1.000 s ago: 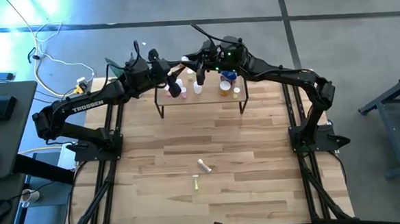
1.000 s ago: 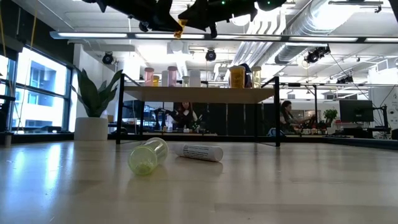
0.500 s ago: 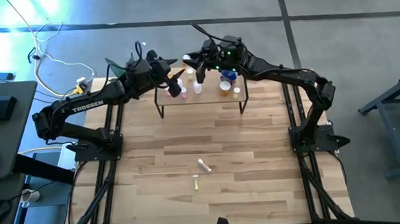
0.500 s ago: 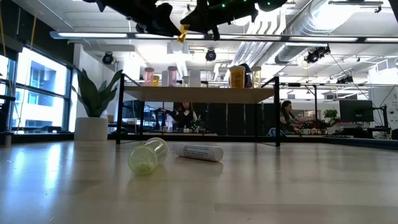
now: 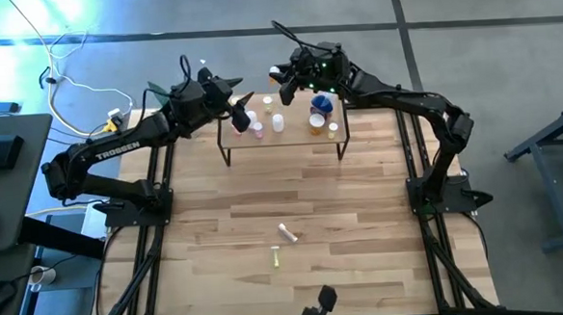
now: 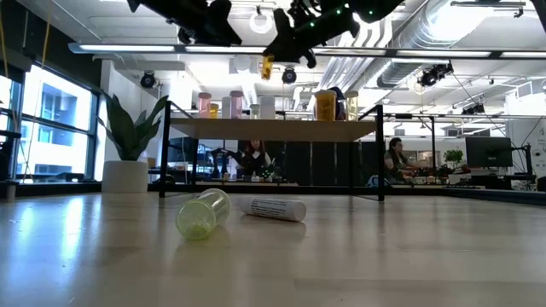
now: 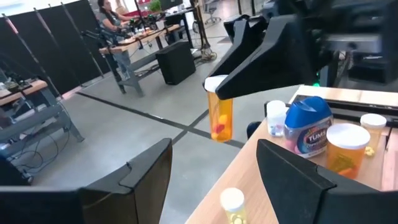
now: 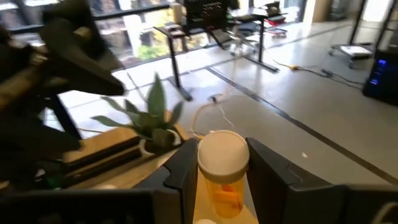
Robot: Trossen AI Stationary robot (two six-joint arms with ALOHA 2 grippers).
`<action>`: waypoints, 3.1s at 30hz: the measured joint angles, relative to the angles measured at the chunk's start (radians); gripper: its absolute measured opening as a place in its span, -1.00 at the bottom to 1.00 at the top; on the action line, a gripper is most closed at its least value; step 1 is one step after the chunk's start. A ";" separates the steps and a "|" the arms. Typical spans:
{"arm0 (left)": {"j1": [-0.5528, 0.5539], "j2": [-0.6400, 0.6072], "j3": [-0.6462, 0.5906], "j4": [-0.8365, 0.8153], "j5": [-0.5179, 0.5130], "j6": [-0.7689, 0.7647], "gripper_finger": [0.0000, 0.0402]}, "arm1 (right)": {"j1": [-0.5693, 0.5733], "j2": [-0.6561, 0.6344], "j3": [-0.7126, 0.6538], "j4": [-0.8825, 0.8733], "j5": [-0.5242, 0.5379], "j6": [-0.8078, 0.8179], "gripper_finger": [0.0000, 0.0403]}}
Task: Pick and place medicine bottles onto shelf by color
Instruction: Put the small orange pill bottle on the shelf
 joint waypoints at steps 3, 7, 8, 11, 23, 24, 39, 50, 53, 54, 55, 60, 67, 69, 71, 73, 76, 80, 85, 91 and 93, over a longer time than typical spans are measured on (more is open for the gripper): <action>0.001 -0.009 0.000 0.000 0.000 0.001 0.12 | -0.009 0.000 0.000 -0.023 0.030 0.000 -0.51; 0.001 -0.010 0.000 -0.001 0.000 0.004 0.12 | -0.012 0.016 0.000 -0.045 0.056 0.012 -0.51; 0.003 -0.010 0.000 -0.001 0.001 0.003 0.12 | -0.012 0.026 0.000 -0.044 0.056 0.023 -0.51; 0.005 -0.011 0.000 0.000 0.004 0.004 0.12 | -0.012 0.046 0.000 -0.059 0.058 0.031 -0.51; 0.005 -0.010 0.000 0.000 0.003 0.004 0.12 | -0.011 0.103 0.000 -0.119 0.090 0.109 -0.51; 0.005 -0.010 0.000 0.000 0.003 0.004 0.12 | -0.011 0.110 0.000 -0.121 0.090 0.111 -0.51; 0.005 -0.010 0.000 0.000 0.003 0.004 0.12 | -0.011 0.141 0.000 -0.204 0.106 0.092 -0.51; 0.005 -0.010 0.000 0.000 0.004 0.004 0.12 | -0.011 0.140 0.000 -0.236 0.105 0.086 -0.51; 0.005 -0.010 0.000 -0.001 0.004 0.004 0.12 | -0.011 0.140 0.000 -0.249 0.105 0.085 -0.51; 0.005 -0.010 0.000 -0.001 0.004 0.004 0.12 | -0.011 0.140 0.000 -0.252 0.105 0.085 -0.51; 0.005 -0.010 0.000 -0.001 0.004 0.004 0.12 | -0.011 0.140 0.000 -0.254 0.105 0.085 -0.51; 0.005 -0.010 0.000 -0.001 0.004 0.004 0.12 | -0.009 0.138 0.000 -0.262 0.105 0.086 -0.51; 0.005 -0.010 0.000 -0.001 0.004 0.004 0.12 | -0.009 0.138 0.001 -0.269 0.105 0.104 -0.45; 0.005 -0.010 0.000 -0.001 0.004 0.004 0.12 | -0.009 0.138 0.001 -0.272 0.105 0.104 -0.40; 0.005 -0.010 0.000 -0.001 0.004 0.004 0.12 | -0.009 0.138 0.002 -0.274 0.105 0.104 -0.35; 0.005 -0.010 0.000 -0.001 0.004 0.004 0.12 | -0.009 0.138 0.001 -0.287 0.104 0.104 -0.32; 0.005 -0.010 0.000 -0.001 0.004 0.004 0.12 | -0.009 0.139 0.001 -0.284 0.104 0.104 -0.30; 0.005 -0.010 0.000 -0.001 0.004 0.004 0.12 | -0.009 0.139 0.001 -0.281 0.104 0.111 -0.29; 0.005 -0.009 0.000 -0.001 0.004 0.004 0.12 | -0.008 0.139 0.001 -0.278 0.104 0.112 -0.29; 0.005 -0.009 0.000 -0.001 0.004 0.004 0.12 | -0.008 0.139 0.001 -0.254 0.105 0.112 -0.29; 0.005 -0.009 0.000 -0.001 0.004 0.004 0.12 | -0.008 0.139 0.001 -0.235 0.105 0.108 -0.29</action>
